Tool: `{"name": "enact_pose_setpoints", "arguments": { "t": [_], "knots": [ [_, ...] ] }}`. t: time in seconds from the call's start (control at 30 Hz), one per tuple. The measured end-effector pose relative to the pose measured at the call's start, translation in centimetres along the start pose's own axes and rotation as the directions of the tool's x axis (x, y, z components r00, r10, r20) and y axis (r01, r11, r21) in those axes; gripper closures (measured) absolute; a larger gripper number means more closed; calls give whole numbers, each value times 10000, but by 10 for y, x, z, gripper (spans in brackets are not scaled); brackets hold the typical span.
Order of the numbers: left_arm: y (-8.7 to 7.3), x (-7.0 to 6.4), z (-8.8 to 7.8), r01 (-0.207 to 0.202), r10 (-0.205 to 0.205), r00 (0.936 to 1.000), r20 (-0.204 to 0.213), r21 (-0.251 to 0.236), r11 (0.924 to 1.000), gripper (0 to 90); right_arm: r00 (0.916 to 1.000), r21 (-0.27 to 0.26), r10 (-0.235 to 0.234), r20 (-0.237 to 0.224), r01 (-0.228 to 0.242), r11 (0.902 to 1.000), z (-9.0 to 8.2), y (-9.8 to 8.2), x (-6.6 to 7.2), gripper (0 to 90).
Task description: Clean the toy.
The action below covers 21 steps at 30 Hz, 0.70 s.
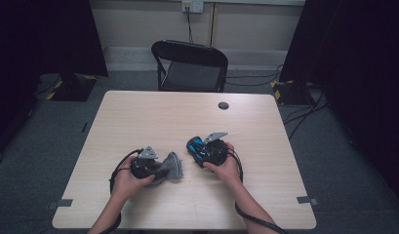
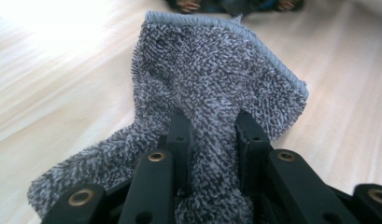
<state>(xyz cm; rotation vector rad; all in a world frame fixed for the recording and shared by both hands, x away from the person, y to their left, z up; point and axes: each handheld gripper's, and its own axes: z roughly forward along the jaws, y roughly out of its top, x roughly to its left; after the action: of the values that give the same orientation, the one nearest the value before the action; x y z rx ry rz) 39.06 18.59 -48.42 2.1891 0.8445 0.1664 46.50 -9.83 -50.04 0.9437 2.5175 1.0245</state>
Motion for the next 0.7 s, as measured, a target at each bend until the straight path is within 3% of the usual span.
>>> {"name": "enact_pose_setpoints", "arguments": {
  "t": [0.27,0.7],
  "knots": [
    [-1,2,-8,-28,20,9996,-287,-296,9996,710,10000,-451,32,40,-30,9990,0,-3,1,231],
    [2,1,-11,-177,162,9994,-319,-453,9988,704,9996,-149,-212,-159,210,9997,-9,-8,-3,239]
  ]
}}
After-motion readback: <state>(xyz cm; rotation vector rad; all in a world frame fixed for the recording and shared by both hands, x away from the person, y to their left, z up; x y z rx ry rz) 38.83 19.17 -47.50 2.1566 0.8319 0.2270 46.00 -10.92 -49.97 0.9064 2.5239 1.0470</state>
